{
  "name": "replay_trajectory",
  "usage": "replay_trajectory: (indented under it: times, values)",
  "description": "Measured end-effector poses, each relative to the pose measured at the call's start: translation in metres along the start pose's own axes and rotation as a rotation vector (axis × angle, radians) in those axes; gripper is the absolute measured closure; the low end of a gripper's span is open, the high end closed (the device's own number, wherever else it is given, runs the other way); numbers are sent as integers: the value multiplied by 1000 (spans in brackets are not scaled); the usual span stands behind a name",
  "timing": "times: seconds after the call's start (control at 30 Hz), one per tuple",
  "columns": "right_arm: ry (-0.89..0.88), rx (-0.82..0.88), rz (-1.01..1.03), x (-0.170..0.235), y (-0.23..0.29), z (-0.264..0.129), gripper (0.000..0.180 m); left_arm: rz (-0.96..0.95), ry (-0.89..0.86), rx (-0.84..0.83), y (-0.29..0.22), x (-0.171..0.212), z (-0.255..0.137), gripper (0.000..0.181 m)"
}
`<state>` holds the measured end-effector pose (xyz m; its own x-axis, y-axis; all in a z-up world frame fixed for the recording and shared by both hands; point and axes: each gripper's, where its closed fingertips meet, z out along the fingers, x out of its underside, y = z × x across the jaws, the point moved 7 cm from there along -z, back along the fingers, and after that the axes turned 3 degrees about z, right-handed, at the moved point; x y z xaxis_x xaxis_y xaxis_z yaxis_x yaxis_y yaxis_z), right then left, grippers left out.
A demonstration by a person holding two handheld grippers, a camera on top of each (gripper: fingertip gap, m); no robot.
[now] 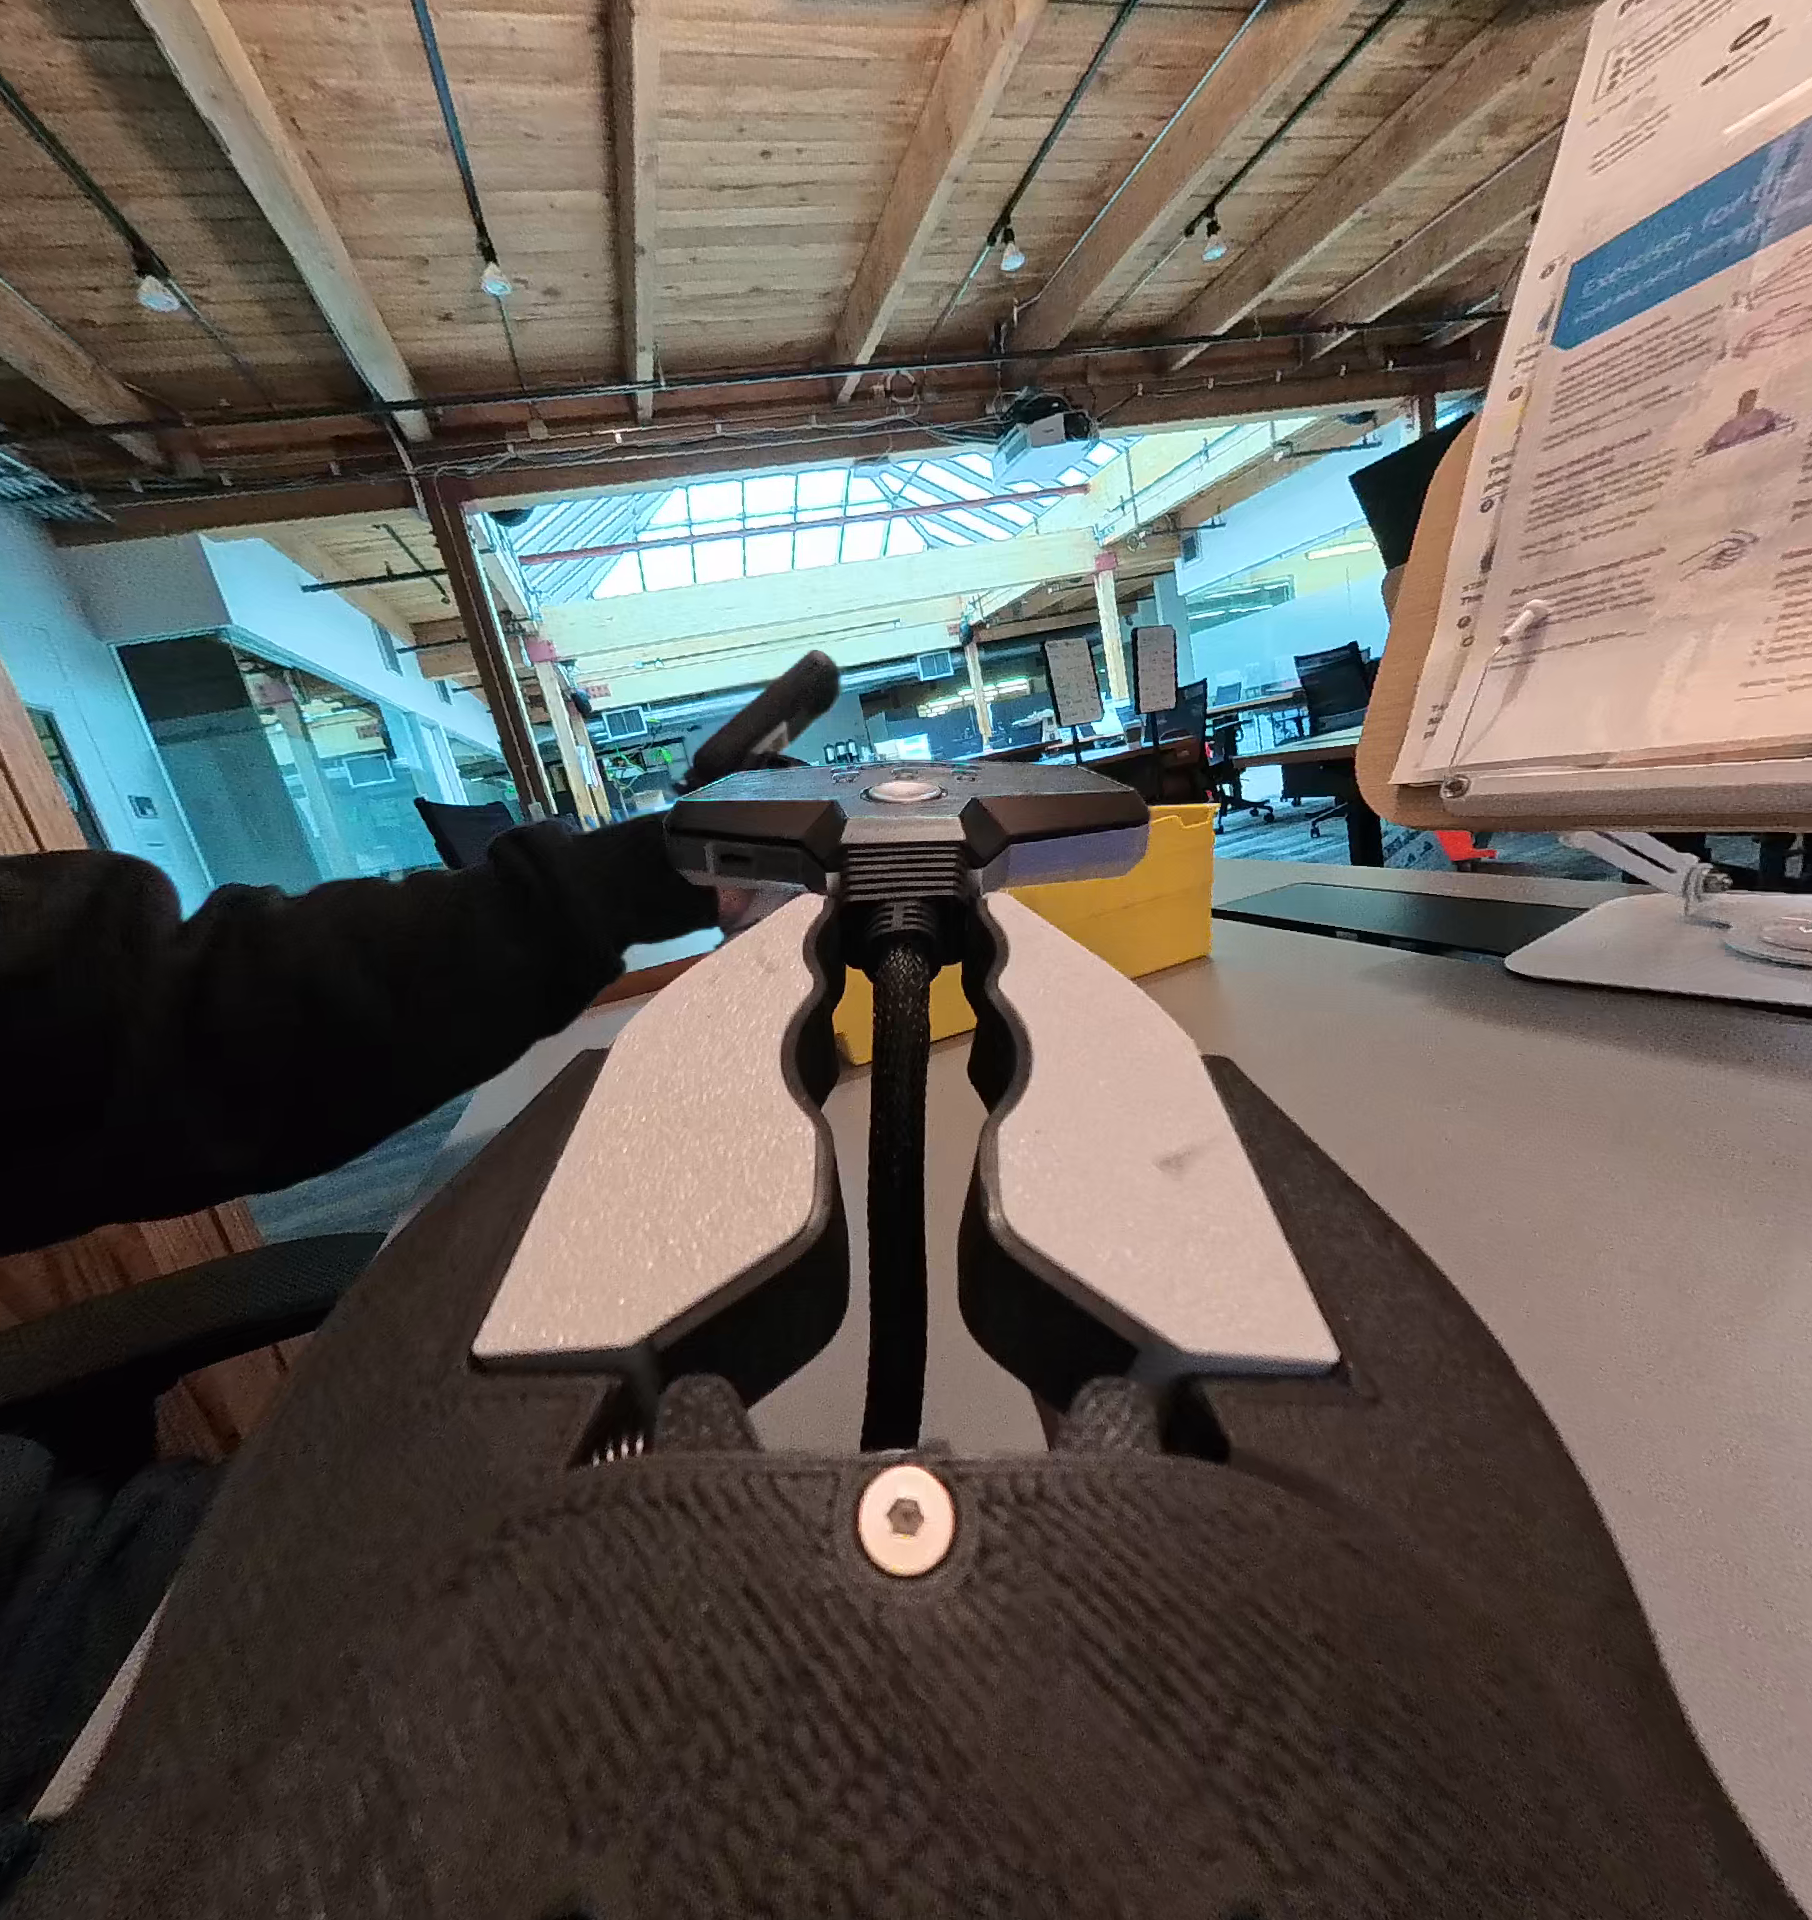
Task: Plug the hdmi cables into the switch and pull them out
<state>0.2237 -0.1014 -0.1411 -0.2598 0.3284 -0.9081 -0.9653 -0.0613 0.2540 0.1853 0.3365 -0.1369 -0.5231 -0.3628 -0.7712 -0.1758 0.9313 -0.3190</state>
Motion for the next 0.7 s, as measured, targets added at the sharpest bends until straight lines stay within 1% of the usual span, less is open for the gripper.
replay_trajectory:
  times: [0.07,0.17,0.23,0.37,0.5,0.6,0.7]
  values:
    - [15,-1,-8,1,1,1,157,-30,33,-17,0,5,13,150]
    - [33,3,-26,3,1,1,157,-67,23,-27,4,10,22,169]
    - [18,1,-20,1,1,-1,157,-60,-7,-16,2,11,18,170]
    - [5,7,-27,-2,0,-5,157,24,-119,12,-16,4,-18,170]
    - [-15,2,-20,-5,-1,-7,157,191,-212,16,-40,-8,-65,170]
    - [-21,-6,-19,-5,0,-7,157,328,-241,15,-58,-12,-91,171]
    - [-19,-15,-7,-5,0,-7,157,454,-207,-29,-69,-11,-104,171]
